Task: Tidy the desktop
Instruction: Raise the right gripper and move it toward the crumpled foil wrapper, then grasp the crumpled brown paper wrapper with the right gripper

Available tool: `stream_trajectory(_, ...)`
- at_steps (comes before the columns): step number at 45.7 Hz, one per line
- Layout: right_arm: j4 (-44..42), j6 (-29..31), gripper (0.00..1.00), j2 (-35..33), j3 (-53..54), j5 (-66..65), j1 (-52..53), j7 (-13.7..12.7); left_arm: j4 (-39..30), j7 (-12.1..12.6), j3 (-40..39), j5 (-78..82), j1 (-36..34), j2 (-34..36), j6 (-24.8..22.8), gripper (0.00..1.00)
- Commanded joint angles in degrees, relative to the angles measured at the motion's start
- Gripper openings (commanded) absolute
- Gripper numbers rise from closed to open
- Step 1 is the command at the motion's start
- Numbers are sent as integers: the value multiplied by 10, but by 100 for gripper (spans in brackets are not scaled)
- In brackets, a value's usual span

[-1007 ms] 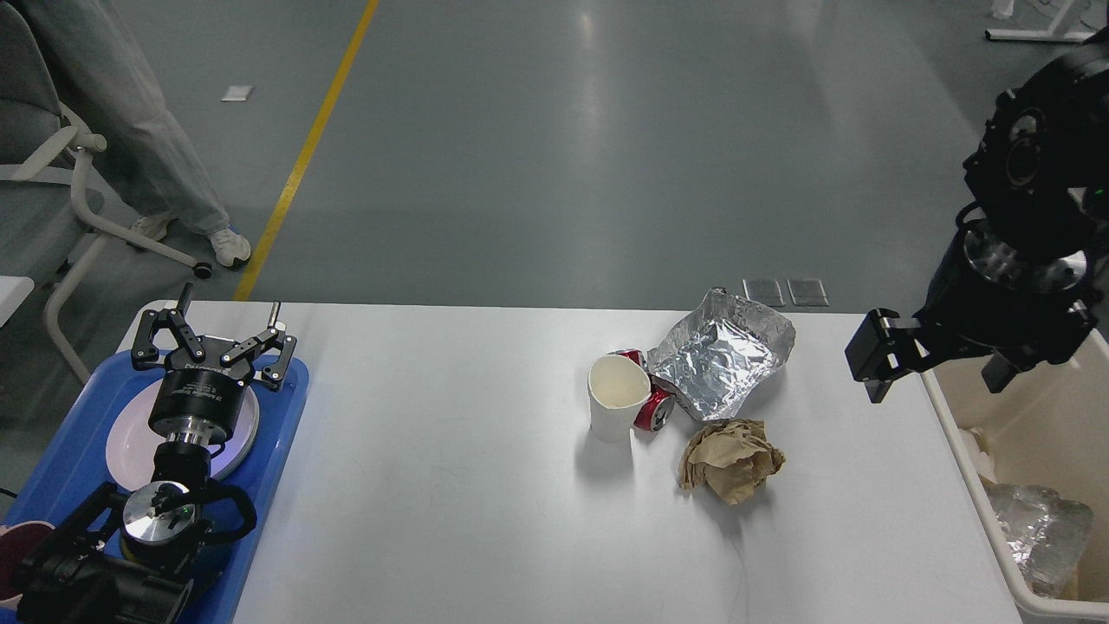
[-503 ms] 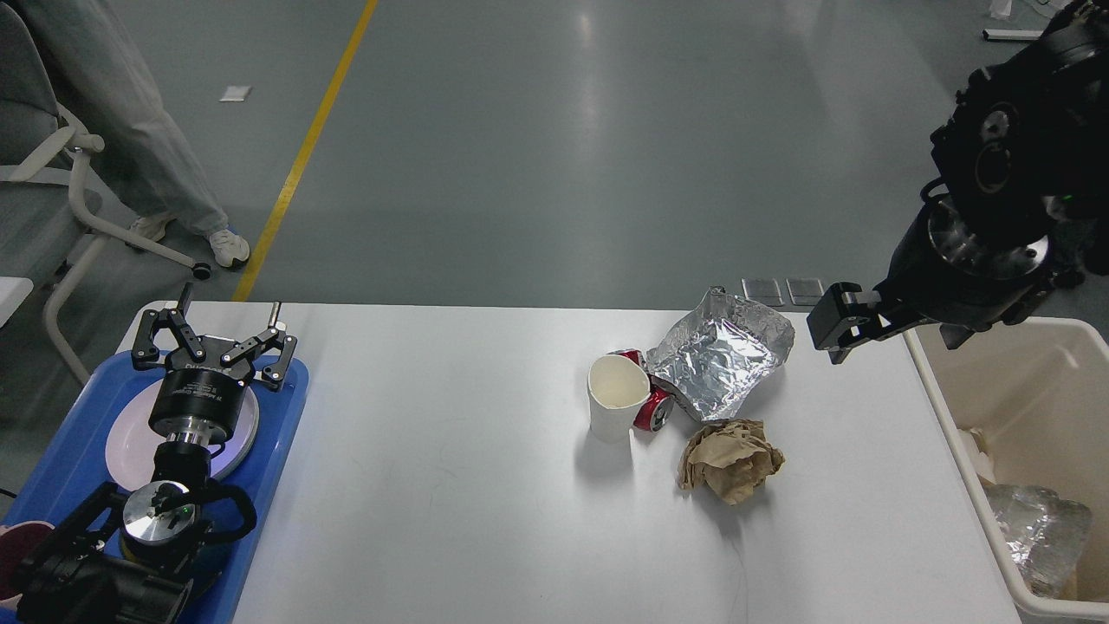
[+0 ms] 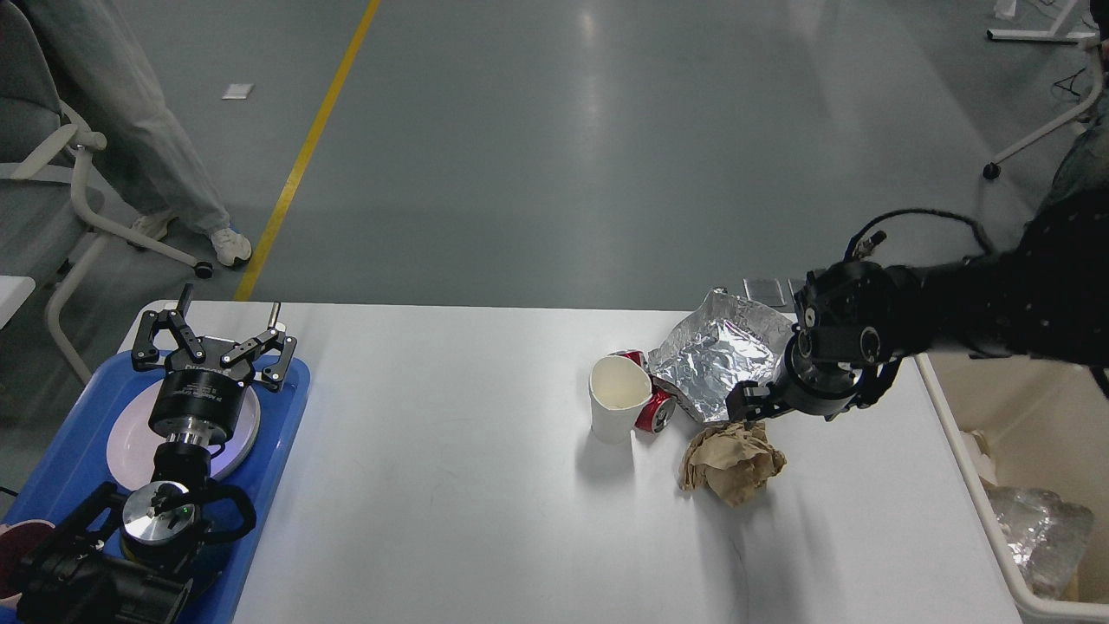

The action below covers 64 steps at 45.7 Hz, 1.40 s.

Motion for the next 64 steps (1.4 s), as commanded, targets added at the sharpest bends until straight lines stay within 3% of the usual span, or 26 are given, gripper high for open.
stream_trajectory(1,-50,-3,100,14,21,0,-52,1,0,0,0,0,0,0,0,96)
stream_trajectory(10,-130,-3,100,28,58,0,-121,1,0,1,0,1,0,0,-1,96)
stream_trajectory(14,-134,-6,100,29,64,0,-126,1,0,1,0,1,0,0,0,96)
stream_trajectory(23,-135,-76,100,46,69,0,-156,1,0,0,0,1,0,0,0,96)
stream_trajectory(37,-133,-117,100,55,71,-17,-170,1,0,1,0,1,0,0,-1,96)
stream_trajectory(39,-132,-127,91,55,72,-24,-173,1,0,0,0,1,0,0,-1,96)
stream_trajectory(43,-130,-128,63,55,73,-26,-174,0,0,1,0,1,0,0,0,96)
stream_trajectory(47,-124,-126,32,55,73,-26,-173,0,0,0,0,0,0,0,-1,96)
stream_trajectory(50,-115,-120,1,55,73,-26,-171,-1,0,0,0,0,0,0,-1,96)
stream_trajectory(64,-80,-125,0,48,73,-19,-165,-3,0,0,0,1,0,0,0,96)
